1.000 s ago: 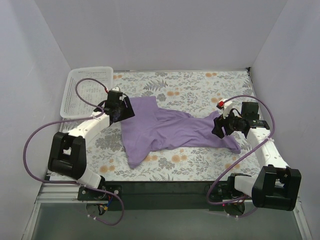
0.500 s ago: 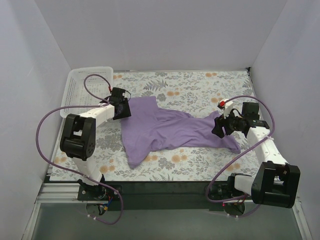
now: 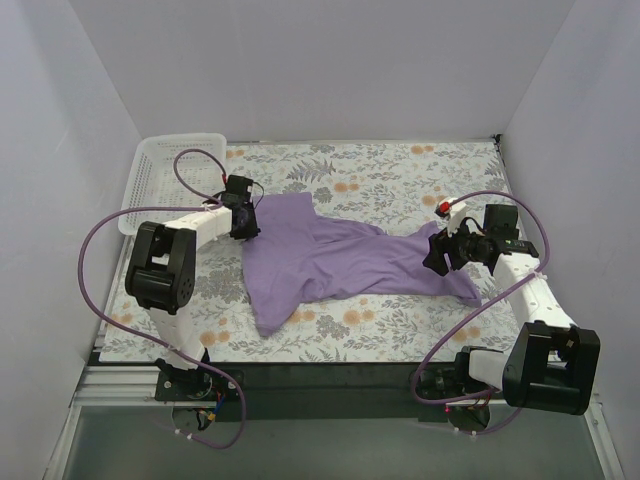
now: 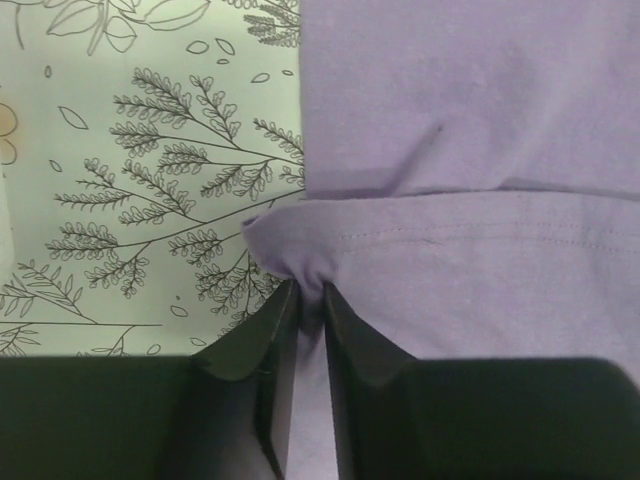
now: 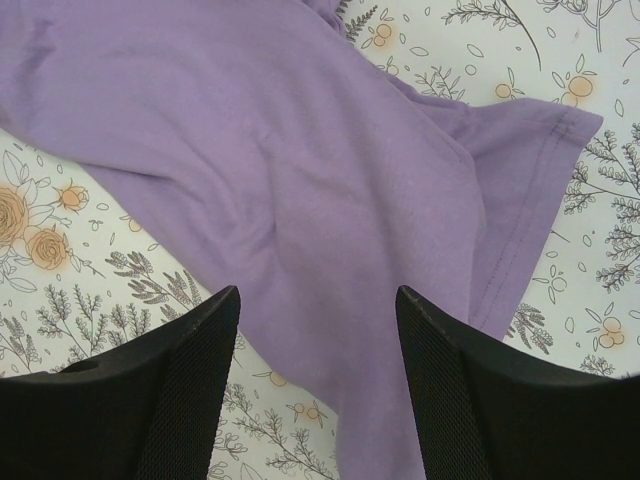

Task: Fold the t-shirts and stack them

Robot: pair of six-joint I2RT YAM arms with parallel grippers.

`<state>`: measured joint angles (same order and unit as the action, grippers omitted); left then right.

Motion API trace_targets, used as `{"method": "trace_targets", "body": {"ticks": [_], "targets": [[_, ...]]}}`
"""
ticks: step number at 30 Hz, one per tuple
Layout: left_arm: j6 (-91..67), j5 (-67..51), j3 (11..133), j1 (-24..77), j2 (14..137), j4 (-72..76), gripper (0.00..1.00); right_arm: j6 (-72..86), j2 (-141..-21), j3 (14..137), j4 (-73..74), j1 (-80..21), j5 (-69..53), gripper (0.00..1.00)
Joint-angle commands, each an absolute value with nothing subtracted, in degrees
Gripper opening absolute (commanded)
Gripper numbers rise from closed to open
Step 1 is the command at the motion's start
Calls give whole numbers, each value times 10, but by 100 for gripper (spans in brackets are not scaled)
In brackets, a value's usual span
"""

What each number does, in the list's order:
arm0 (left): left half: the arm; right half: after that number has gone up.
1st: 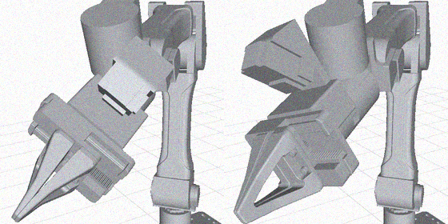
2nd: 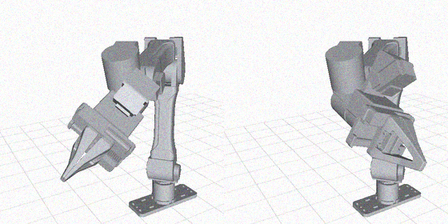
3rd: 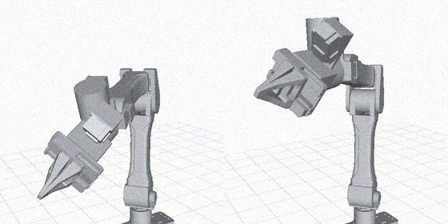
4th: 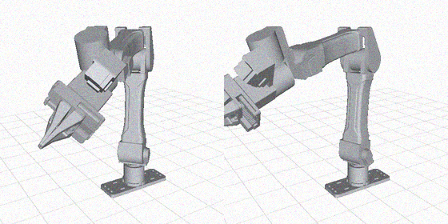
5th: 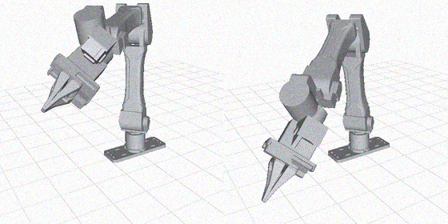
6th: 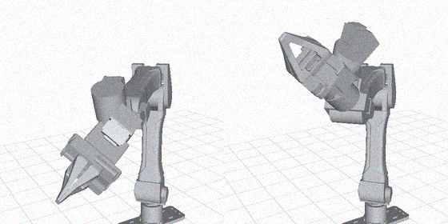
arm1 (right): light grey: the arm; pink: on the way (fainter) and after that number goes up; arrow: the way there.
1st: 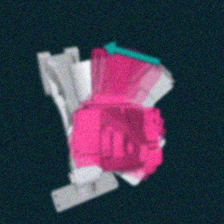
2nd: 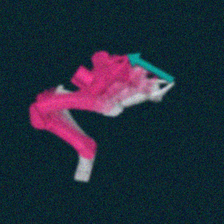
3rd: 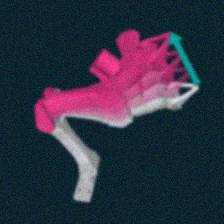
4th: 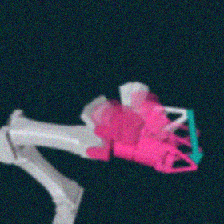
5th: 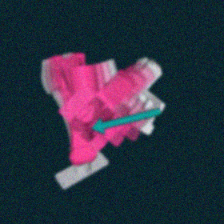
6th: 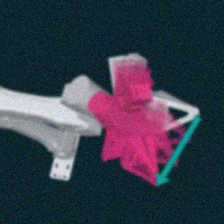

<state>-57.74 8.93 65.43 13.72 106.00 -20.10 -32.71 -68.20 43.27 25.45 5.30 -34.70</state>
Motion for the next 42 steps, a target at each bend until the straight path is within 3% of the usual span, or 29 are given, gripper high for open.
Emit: {"method": "trace_targets", "body": {"ticks": [1, 5, 15, 22, 31, 36, 42], "targets": [[-570, 71, 676, 137, 1024, -206, 13, -323, -679, 432, 241, 57, -356, 70], [-561, 63, 700, 137, 994, -215, 0, -321, -680, 434, 242, 57, -357, 70], [-558, 7, 662, 137, 862, -228, 0, -302, -700, 460, 240, 57, -328, 67], [-578, -42, 561, 137, 760, -240, 0, -265, -737, 490, 241, 57, -297, 63], [-595, -64, 493, 137, 780, -233, 0, -257, -806, 527, 232, 59, -280, 63], [-591, -58, 484, 137, 782, -224, 0, -232, -876, 570, 207, 59, -242, 57], [-586, -47, 466, 137, 763, -214, 0, -213, -959, 633, 192, 59, -231, 56]]}}
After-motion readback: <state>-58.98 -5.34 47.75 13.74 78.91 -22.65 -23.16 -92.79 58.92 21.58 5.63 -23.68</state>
